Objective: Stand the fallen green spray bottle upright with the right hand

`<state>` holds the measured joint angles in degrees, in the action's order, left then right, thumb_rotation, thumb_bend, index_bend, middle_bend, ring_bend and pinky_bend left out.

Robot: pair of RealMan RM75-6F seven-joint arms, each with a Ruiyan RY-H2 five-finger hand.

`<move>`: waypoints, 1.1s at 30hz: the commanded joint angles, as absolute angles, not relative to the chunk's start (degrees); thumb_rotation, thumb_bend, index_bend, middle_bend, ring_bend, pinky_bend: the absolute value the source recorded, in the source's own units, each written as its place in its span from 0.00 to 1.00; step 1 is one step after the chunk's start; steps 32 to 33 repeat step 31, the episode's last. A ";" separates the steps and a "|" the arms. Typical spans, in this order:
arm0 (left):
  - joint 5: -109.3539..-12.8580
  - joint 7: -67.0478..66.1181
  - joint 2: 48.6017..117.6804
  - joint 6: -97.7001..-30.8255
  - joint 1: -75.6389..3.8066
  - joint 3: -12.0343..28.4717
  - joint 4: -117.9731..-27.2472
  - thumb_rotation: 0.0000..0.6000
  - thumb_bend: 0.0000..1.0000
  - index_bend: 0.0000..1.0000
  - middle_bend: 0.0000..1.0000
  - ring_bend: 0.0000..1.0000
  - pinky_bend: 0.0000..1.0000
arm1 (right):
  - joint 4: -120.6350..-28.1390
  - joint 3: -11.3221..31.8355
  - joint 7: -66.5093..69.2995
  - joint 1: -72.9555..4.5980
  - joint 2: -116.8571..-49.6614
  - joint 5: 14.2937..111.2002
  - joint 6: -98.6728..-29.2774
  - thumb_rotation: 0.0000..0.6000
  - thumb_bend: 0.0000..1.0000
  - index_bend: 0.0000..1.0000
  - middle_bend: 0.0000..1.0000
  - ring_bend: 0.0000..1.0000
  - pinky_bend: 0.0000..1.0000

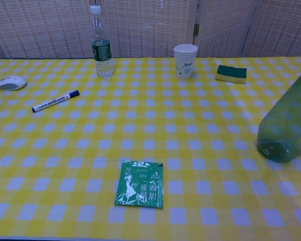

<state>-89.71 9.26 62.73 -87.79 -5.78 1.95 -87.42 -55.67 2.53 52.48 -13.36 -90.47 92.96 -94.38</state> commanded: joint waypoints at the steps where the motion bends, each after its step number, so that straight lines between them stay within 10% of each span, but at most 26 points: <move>1: -89.74 9.15 62.72 -87.77 -5.79 1.93 -87.48 0.19 0.38 0.00 0.00 0.02 0.00 | -57.05 1.98 50.61 -13.52 -89.10 92.96 -92.77 1.00 0.34 0.05 0.14 0.12 0.00; 17: -89.75 8.65 62.74 -87.92 -5.71 1.94 -87.51 0.20 0.38 0.00 0.00 0.02 0.00 | -58.89 -3.55 36.87 -7.17 -81.26 94.18 -93.57 1.00 0.34 0.04 0.11 0.09 0.00; 25: -90.00 3.22 63.81 -86.83 -6.17 1.52 -88.35 0.20 0.38 0.00 0.00 0.02 0.00 | -86.75 -3.70 -3.94 0.23 -66.38 86.83 -95.38 1.00 0.34 0.04 0.08 0.06 0.00; 33: -90.14 0.13 64.06 -86.40 -6.15 1.08 -89.80 0.20 0.38 0.00 0.00 0.02 0.00 | -91.35 -2.78 -9.34 1.71 -65.15 85.33 -95.77 1.00 0.34 0.04 0.08 0.06 0.00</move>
